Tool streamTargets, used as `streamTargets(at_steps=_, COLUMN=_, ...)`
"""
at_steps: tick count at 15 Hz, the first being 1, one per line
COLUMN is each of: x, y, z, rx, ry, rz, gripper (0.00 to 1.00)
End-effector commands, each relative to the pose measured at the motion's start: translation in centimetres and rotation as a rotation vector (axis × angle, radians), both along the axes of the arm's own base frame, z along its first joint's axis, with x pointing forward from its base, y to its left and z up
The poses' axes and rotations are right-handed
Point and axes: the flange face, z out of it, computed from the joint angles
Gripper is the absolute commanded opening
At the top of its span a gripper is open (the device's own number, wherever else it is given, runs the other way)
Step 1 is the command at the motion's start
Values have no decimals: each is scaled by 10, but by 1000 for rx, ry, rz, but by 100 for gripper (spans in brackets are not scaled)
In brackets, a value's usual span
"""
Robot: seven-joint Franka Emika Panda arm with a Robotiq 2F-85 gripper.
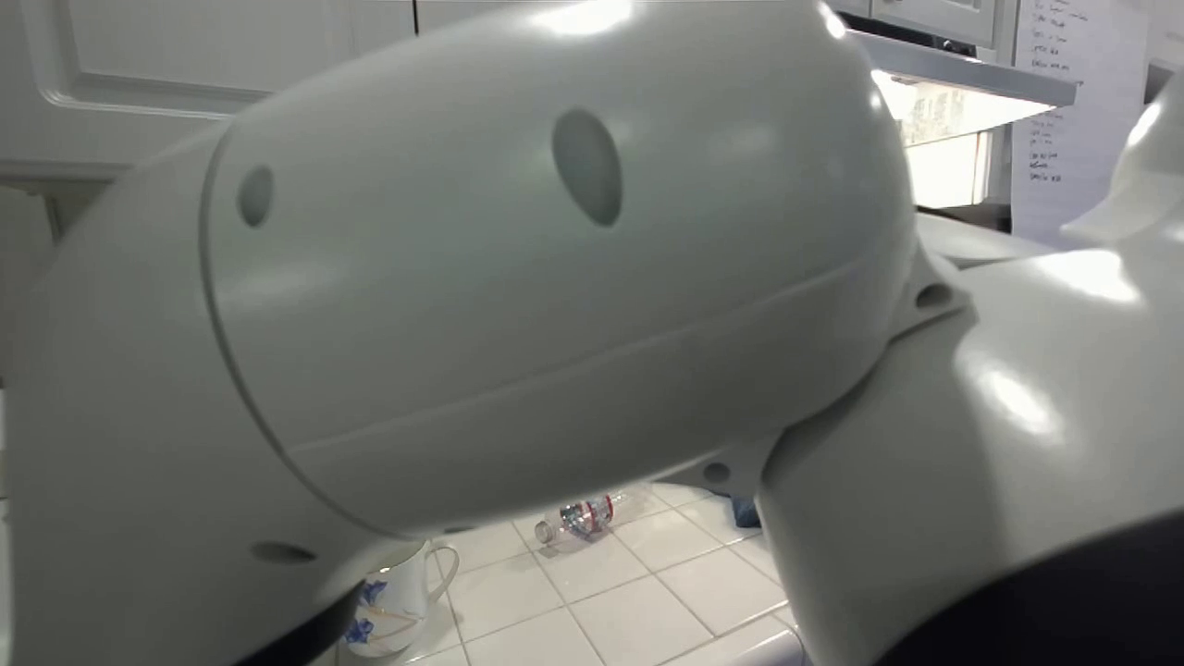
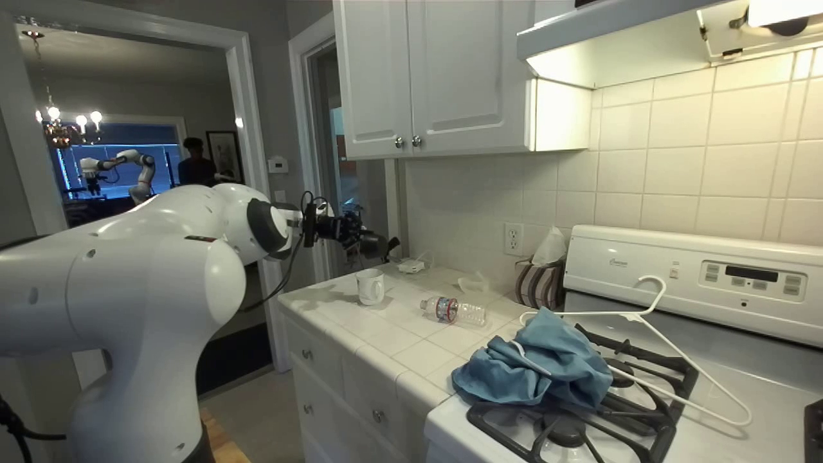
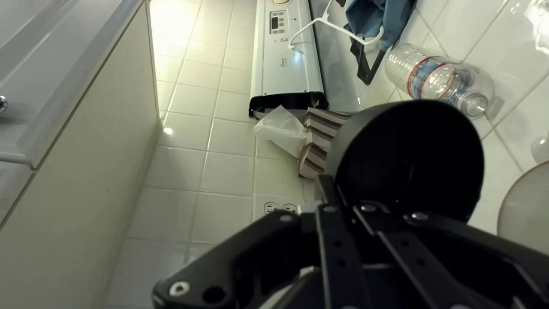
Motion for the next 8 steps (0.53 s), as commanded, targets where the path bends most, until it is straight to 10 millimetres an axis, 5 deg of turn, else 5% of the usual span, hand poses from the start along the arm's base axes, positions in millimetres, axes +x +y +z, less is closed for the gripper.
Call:
streamTargets(at_steps=1, x=-1, y=4, z=0, rx=-47, ry=-4, rz=28, gripper=1)
streamTargets(at_steps=8, x=0, y=5, z=2, rx=-54, ry=-6, rz=30, gripper=1)
